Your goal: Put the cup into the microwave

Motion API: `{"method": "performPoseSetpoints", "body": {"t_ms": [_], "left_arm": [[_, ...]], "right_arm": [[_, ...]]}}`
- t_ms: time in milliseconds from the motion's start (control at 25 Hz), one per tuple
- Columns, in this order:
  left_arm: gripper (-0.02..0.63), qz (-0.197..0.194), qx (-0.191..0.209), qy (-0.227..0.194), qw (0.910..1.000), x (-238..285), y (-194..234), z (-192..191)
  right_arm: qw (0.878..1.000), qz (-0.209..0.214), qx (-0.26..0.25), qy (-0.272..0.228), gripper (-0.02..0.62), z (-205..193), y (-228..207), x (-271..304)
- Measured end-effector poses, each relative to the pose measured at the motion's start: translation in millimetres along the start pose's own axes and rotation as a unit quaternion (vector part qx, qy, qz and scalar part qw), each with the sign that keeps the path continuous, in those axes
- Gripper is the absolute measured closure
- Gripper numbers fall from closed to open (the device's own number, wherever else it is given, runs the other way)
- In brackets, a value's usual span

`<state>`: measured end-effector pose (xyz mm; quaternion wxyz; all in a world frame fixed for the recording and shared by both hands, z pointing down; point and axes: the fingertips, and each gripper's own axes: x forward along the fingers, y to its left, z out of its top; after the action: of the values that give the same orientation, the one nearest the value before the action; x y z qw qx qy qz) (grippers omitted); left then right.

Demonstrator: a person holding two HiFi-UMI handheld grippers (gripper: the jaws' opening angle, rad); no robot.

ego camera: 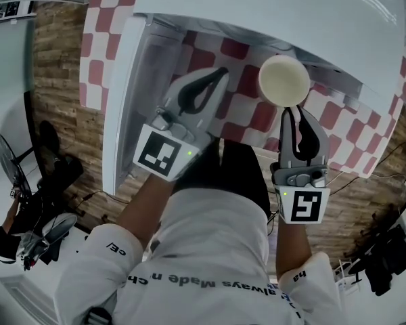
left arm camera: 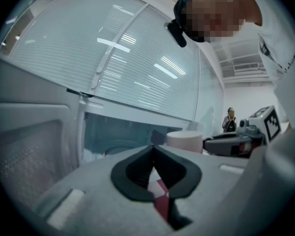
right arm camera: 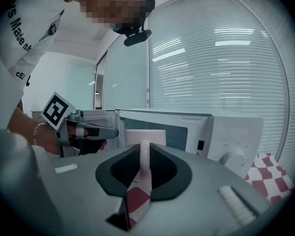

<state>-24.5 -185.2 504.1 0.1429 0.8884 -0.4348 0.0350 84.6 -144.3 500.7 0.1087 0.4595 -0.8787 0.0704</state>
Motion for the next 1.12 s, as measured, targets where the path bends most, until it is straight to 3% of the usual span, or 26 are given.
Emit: {"method": "performPoseSetpoints", "body": {"t_ms": [560, 1120], "left_arm": [[0.603, 0.005, -0.006, 0.008, 0.9999, 14.4, 36.2, -28.6], [0.603, 0.025, -0.005, -0.005, 0.9997, 45.9, 67.0, -29.8]], "right_arm": [[1.000, -0.013, -0.005, 0.005, 0.554, -20.5, -1.9, 52.4], [0.999, -0.035, -0.009, -0.017, 0.554, -26.4, -22.2, 101.0]]}}
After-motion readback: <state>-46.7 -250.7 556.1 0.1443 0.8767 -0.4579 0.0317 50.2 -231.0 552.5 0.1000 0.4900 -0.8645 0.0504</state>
